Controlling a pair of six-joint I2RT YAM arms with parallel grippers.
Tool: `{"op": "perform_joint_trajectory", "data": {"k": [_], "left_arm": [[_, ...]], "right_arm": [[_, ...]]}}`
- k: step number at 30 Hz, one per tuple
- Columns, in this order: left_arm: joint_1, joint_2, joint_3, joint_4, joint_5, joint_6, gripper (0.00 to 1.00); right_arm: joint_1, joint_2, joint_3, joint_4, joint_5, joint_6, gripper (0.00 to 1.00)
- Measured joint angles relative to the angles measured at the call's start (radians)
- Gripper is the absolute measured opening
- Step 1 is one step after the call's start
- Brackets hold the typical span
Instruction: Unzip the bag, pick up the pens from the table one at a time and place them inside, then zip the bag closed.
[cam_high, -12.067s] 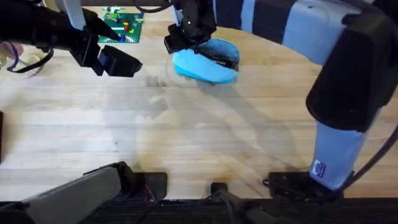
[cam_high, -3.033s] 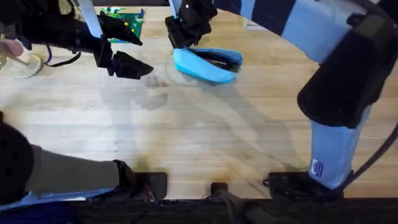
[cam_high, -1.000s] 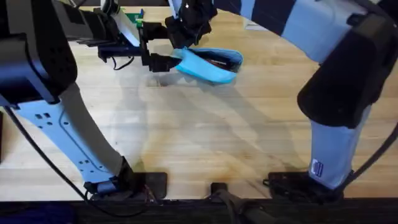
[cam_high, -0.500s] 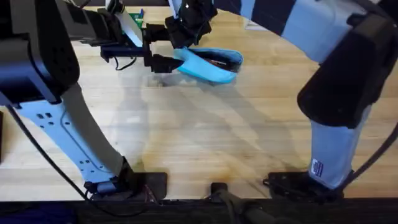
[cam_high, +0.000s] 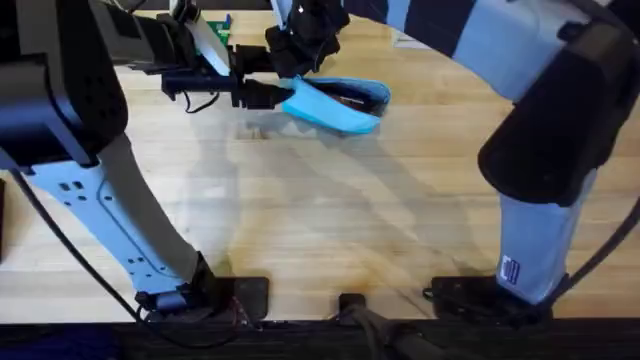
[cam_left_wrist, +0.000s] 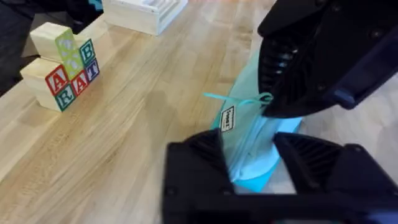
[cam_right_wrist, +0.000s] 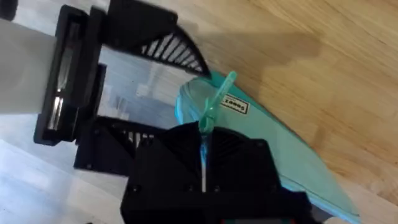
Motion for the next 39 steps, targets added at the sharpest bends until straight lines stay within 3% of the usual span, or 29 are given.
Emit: {"op": "perform_joint_trajectory", "data": {"k": [4, 6, 26, 39], "left_arm": [[-0.003, 0.0, 0.0, -0.004, 0.011, -0.002, 0.17], [-0.004, 0.0, 0.0, -0.005, 0.012, -0.002, 0.058], [-0.01, 0.0, 0.0, -0.004, 0.023, -0.003, 0.042], [-0.041, 0.0, 0.0, -0.004, 0.028, -0.003, 0.042]], "right_arm": [[0.0, 0.0, 0.0, 0.001, 0.0, 0.0, 0.031], [0.0, 0.0, 0.0, 0.002, 0.001, 0.0, 0.031], [-0.002, 0.0, 0.012, -0.03, 0.027, -0.046, 0.032], [-0.051, 0.0, 0.028, -0.112, -0.031, -0.052, 0.032]]}}
